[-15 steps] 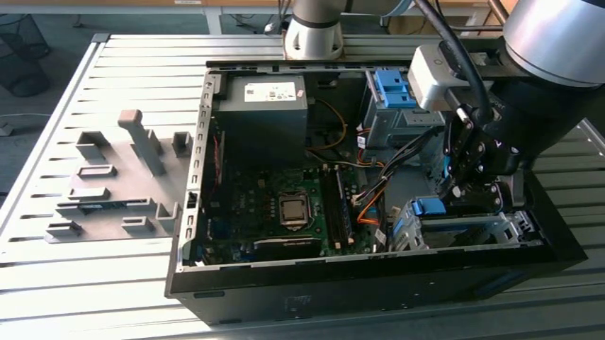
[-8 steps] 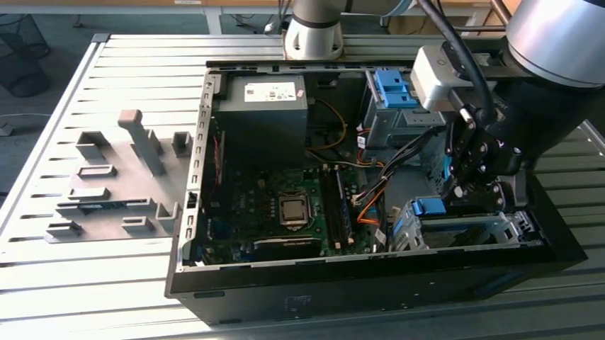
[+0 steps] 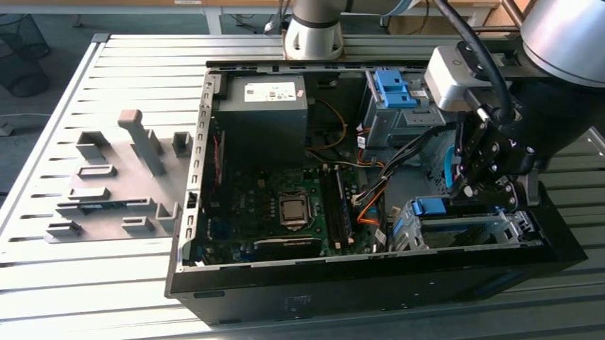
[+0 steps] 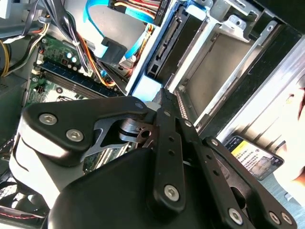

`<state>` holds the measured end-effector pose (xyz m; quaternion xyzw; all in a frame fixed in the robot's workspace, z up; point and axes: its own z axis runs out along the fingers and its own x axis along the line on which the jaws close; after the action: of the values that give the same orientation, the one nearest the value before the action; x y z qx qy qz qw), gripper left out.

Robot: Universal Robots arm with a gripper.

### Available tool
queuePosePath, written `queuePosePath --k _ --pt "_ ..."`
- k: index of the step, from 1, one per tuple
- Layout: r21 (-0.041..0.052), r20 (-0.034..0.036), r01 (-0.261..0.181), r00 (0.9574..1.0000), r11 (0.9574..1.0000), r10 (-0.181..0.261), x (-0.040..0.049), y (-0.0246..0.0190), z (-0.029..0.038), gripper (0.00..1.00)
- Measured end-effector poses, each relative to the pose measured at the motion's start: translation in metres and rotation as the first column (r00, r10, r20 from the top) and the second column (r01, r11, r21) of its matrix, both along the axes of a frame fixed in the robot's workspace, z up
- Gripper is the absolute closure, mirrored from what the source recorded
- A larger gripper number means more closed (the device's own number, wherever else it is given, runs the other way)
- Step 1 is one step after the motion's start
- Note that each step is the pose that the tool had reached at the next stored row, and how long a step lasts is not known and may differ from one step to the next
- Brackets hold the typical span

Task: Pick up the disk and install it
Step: 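Insert the first disk wire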

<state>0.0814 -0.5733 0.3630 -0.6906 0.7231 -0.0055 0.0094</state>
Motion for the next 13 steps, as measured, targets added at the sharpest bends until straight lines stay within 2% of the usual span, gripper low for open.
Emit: queuePosePath --k 7,13 --pt "0.0001 0.0 0.0 1.0 1.0 0.0 0.0121 0.0048 -0.0003 0.89" --pt "0.0002 -0.0013 0.0 1.0 1.0 0.0 0.031 0.0138 -0.0038 0.89"
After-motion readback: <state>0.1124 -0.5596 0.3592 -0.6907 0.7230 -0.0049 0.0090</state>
